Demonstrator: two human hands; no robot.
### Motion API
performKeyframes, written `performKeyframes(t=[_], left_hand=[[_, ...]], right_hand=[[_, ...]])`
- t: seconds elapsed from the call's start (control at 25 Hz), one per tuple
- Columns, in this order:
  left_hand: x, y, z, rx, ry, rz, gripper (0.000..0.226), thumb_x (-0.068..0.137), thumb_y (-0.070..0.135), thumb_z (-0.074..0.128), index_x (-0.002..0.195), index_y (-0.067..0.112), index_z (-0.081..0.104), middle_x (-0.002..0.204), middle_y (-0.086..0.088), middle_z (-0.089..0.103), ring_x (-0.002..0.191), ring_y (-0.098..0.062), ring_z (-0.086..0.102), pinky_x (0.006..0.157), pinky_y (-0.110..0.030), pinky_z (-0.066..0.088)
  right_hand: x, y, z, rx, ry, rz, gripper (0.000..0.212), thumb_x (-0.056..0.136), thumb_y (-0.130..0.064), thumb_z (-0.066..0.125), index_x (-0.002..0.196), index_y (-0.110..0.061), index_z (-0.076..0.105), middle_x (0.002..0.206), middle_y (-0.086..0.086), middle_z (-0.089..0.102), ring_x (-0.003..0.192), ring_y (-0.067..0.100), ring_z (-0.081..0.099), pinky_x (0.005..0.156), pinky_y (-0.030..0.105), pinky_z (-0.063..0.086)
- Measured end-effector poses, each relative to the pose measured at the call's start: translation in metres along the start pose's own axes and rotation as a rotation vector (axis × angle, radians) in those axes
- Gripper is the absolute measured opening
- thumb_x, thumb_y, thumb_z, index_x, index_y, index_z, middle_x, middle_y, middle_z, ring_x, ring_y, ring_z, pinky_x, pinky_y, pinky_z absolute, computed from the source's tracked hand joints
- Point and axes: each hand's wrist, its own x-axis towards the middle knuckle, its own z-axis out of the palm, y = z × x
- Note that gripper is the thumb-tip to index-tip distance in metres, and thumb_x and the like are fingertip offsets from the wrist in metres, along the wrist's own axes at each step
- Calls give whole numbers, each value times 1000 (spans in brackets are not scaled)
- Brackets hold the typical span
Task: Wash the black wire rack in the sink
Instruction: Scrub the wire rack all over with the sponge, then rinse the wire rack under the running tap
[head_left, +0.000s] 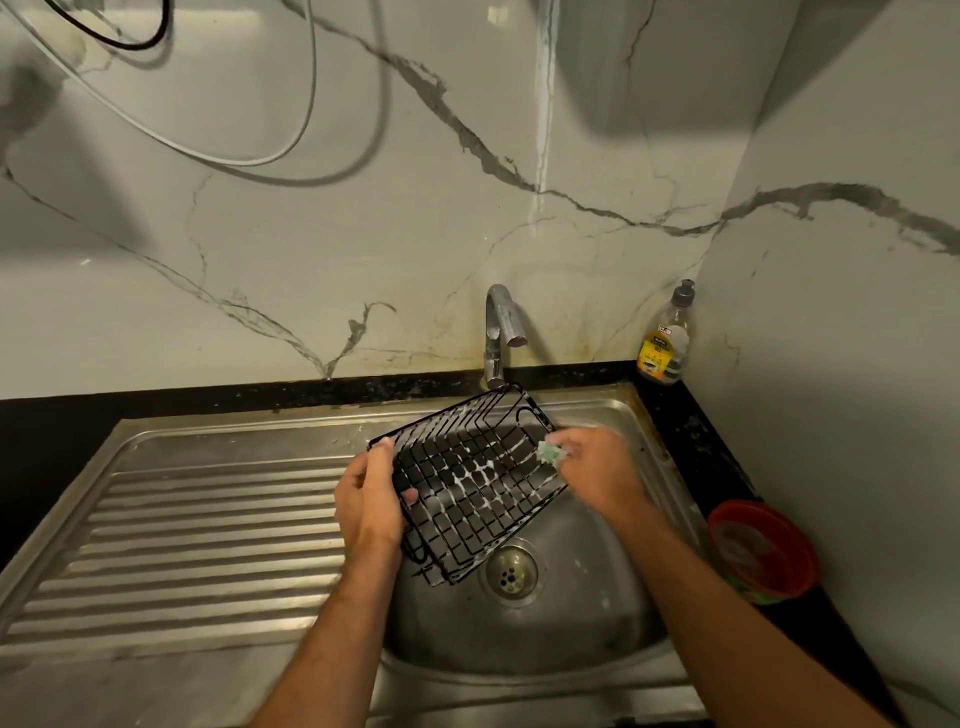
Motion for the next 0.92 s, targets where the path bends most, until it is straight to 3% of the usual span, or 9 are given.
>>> performKeyframes(t=[0.12,0.2,0.28,0.4,0.48,0.6,0.68,0.8,0.92], left_hand=[[-2,1,18,147,-39,-63,37,84,56,72,107,26,68,95,1,70,75,-20,66,54,-30,51],[-9,0,34,284,-64,-33,50,67,71,74,102,35,67,97,6,71,84,-20,70,76,-41,61],[-16,-2,50,402,-63,15,69,50,83,70,105,41,67,99,8,73,89,-21,72,84,-49,61],[-26,-2,70,536,-67,79,65,56,79,72,109,42,68,85,13,71,80,-13,70,85,-42,59],[-31,1,83,623,-97,112,51,68,70,76,106,38,67,74,14,65,74,-7,64,85,-31,49],[-29,5,98,709,-154,137,57,65,74,74,108,38,65,93,11,68,87,-13,61,80,-31,41],[-26,3,105,762,-182,140,64,61,76,73,113,40,67,105,8,70,94,-17,60,78,-32,41],[-23,-4,109,809,-234,138,64,60,76,74,113,40,68,102,10,69,90,-16,60,74,-31,42],[-21,-9,107,817,-273,110,71,51,80,72,110,42,67,108,9,67,92,-16,63,78,-33,50]], right_hand=[[-18,22,5,141,-71,100,27,81,-5,70,85,-30,77,83,-4,76,75,7,70,79,34,60],[-27,30,4,194,-87,136,20,77,-9,73,75,-29,75,75,-5,75,75,10,72,81,39,60],[-31,38,-13,158,5,134,6,82,-18,72,82,-20,77,78,0,76,75,15,72,79,38,59],[-38,65,-59,36,247,209,19,85,-25,67,100,-22,77,96,-3,76,85,15,70,87,28,54],[-44,92,-88,-57,303,296,19,84,-22,64,95,-16,78,94,1,76,86,20,70,83,29,52],[-48,125,-103,-176,200,497,18,87,-19,63,88,-3,71,95,16,72,79,30,65,70,30,51],[-48,137,-101,-188,139,570,20,91,-19,61,95,-1,68,103,18,69,83,30,64,71,32,52],[-50,143,-98,-271,11,523,26,93,-21,60,113,-9,72,119,12,67,106,30,64,90,34,51],[-55,133,-96,-290,131,470,25,88,-17,62,110,-10,73,114,12,69,101,29,66,86,33,52]])
